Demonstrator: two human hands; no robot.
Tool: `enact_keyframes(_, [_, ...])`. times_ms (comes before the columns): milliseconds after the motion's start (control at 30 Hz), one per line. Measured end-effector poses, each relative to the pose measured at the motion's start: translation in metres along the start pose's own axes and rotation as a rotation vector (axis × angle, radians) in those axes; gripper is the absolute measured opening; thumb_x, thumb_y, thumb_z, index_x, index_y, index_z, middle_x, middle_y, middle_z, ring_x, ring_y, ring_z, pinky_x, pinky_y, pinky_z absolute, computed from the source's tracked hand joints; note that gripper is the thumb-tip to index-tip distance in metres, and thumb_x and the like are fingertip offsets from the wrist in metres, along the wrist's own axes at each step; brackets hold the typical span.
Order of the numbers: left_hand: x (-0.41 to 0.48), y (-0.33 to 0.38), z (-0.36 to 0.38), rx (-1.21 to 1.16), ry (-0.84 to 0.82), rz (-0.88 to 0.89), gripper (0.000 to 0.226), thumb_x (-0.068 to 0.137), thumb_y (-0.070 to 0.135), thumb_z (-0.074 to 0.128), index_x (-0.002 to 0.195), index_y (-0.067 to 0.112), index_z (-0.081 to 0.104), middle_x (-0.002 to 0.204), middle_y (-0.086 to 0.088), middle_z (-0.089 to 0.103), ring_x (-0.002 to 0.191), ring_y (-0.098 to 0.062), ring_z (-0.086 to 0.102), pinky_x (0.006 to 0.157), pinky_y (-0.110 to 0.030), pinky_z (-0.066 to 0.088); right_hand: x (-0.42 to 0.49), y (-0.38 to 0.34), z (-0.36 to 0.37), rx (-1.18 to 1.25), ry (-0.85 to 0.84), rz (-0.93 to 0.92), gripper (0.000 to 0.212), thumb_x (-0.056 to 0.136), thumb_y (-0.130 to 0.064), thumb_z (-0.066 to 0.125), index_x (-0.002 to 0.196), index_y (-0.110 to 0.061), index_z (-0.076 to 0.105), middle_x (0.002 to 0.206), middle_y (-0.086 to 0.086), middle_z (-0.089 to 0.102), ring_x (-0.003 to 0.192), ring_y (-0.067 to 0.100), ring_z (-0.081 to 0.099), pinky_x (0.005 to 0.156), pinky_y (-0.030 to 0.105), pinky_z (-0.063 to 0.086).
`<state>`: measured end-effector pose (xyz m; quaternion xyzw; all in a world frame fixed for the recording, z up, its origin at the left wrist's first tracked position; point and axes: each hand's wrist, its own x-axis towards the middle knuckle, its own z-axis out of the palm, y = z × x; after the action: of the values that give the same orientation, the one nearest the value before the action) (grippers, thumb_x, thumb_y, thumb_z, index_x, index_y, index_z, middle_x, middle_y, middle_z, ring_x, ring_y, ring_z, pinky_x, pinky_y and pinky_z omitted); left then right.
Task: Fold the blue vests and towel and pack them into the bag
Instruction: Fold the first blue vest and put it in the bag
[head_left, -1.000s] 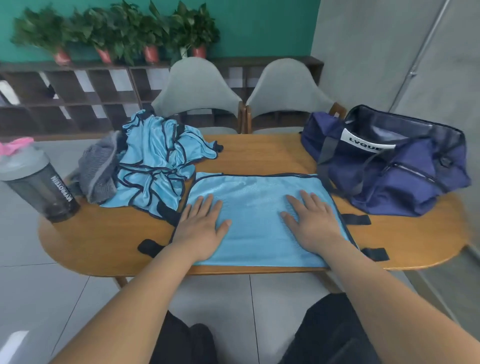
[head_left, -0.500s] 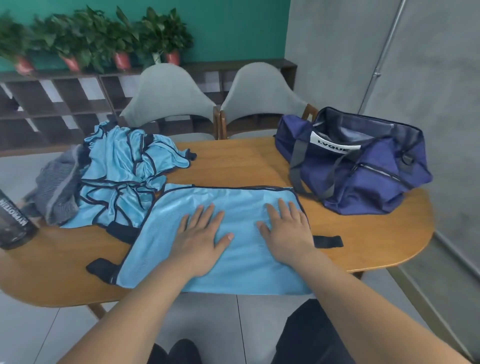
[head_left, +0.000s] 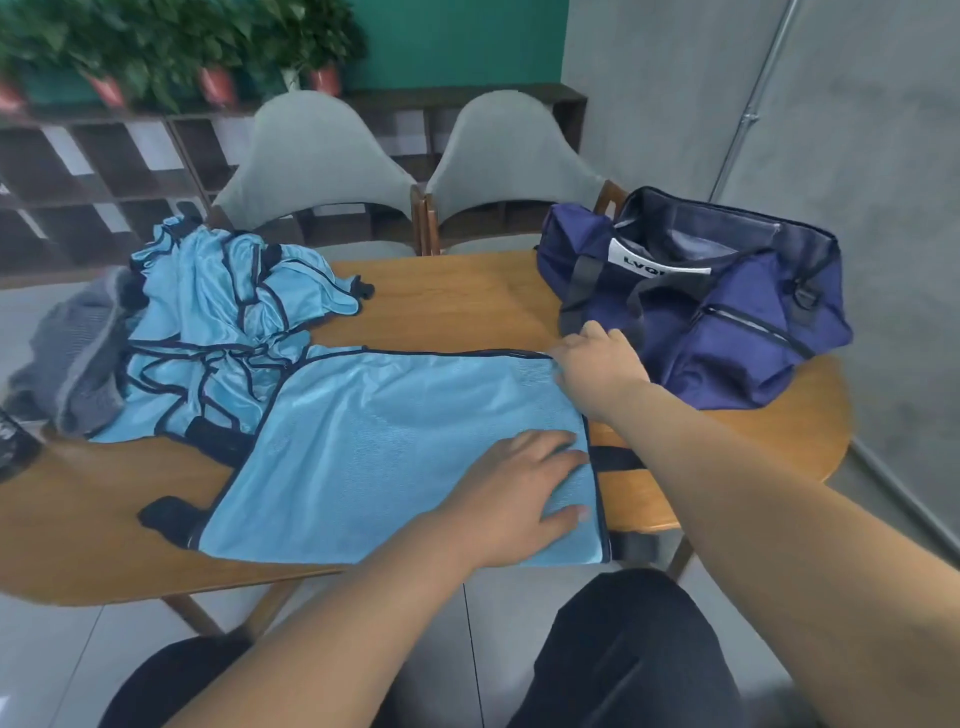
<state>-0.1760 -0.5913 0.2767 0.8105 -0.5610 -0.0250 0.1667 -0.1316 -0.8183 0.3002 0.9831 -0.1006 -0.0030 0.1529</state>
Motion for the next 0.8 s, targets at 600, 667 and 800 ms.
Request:
enact_keyframes(600, [-0.015,0.049,0.025,0.368,0.310,0.215,0.030,0.082,0.012,0.066,0.110,0.022,0.070,0.094,0.000,0.055,0.081,-0.022,0.049,0.066,-0.035,0.042,0.004,0.009,-0.011,0.170,0.075,0.178,0.013,0.092,-0.017,0.059,0.103,-0.023,0.063,0.099,0.008,0.063,0.096,0.029,0.047,0.075,0.038,0.040])
enact_keyframes(667, [-0.014,0.054,0.022,0.177,0.424,0.164,0.026,0.088,0.013,0.061,0.111,0.017,0.072,0.093,-0.003,0.058,0.080,-0.025,0.055,0.066,-0.038,0.047,0.002,0.017,-0.025,0.273,0.099,0.199,0.018,0.088,-0.016,0.061,0.100,-0.026,0.067,0.095,0.008,0.066,0.094,0.032,0.055,0.073,0.036,0.045])
enact_keyframes(800, [-0.015,0.071,-0.007,-0.338,0.558,-0.144,0.022,0.091,0.013,0.062,0.113,0.016,0.066,0.100,0.006,0.059,0.091,-0.017,0.059,0.077,-0.034,0.050,-0.003,0.037,-0.059,0.394,0.150,0.213,0.013,0.085,-0.025,0.068,0.096,-0.033,0.067,0.094,-0.002,0.066,0.089,0.030,0.061,0.070,0.035,0.050])
